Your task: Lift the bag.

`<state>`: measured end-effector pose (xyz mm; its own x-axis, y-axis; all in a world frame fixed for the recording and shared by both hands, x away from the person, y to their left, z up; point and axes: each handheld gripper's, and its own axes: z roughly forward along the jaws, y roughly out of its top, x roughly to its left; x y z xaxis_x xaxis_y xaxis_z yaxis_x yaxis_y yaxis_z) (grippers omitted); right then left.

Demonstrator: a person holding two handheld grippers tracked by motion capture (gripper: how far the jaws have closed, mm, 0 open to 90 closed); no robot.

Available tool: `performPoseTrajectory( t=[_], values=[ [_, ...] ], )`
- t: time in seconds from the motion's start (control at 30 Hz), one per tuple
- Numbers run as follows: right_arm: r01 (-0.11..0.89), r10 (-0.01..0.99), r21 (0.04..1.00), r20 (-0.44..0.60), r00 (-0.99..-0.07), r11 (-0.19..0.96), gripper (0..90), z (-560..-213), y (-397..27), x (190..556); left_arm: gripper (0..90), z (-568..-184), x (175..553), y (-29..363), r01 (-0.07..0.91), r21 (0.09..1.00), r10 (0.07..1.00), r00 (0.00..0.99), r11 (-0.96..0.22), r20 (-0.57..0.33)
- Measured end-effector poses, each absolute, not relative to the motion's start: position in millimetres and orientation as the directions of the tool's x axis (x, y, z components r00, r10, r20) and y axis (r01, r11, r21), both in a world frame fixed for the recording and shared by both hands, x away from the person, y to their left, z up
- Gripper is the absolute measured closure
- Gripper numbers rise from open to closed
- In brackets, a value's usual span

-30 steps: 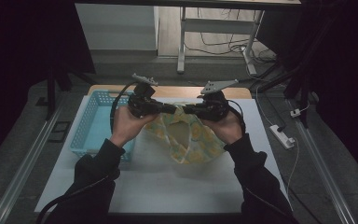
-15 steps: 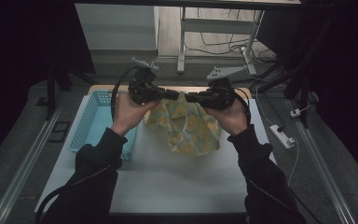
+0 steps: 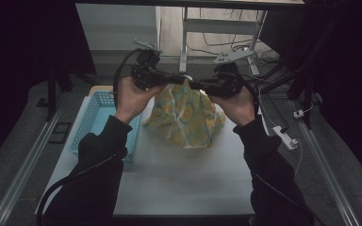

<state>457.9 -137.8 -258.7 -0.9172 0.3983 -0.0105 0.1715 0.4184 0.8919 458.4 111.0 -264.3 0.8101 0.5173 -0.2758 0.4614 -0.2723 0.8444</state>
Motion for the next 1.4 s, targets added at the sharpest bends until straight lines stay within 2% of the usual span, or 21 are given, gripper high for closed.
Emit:
performPoseTrajectory(
  t=[0.6,0.93,1.4],
  values=[
    [0.139,0.441,0.912,-0.05,-0.896,0.386,90.0,-218.5,-140.9,460.8,89.3,-226.8,465.4,111.6,0.413,0.881,0.554,0.8,-0.23,-0.23],
    [0.125,0.454,0.926,-0.054,-0.889,0.356,90.0,-202.3,-146.0,456.7,89.3,-220.0,463.0,116.8,0.387,0.906,0.531,0.811,-0.171,-0.246],
    [0.171,0.488,0.906,-0.043,-0.872,0.386,90.0,-233.1,-143.1,475.1,88.9,-254.2,482.6,112.8,0.419,0.887,0.569,0.785,-0.196,-0.245]
  ],
)
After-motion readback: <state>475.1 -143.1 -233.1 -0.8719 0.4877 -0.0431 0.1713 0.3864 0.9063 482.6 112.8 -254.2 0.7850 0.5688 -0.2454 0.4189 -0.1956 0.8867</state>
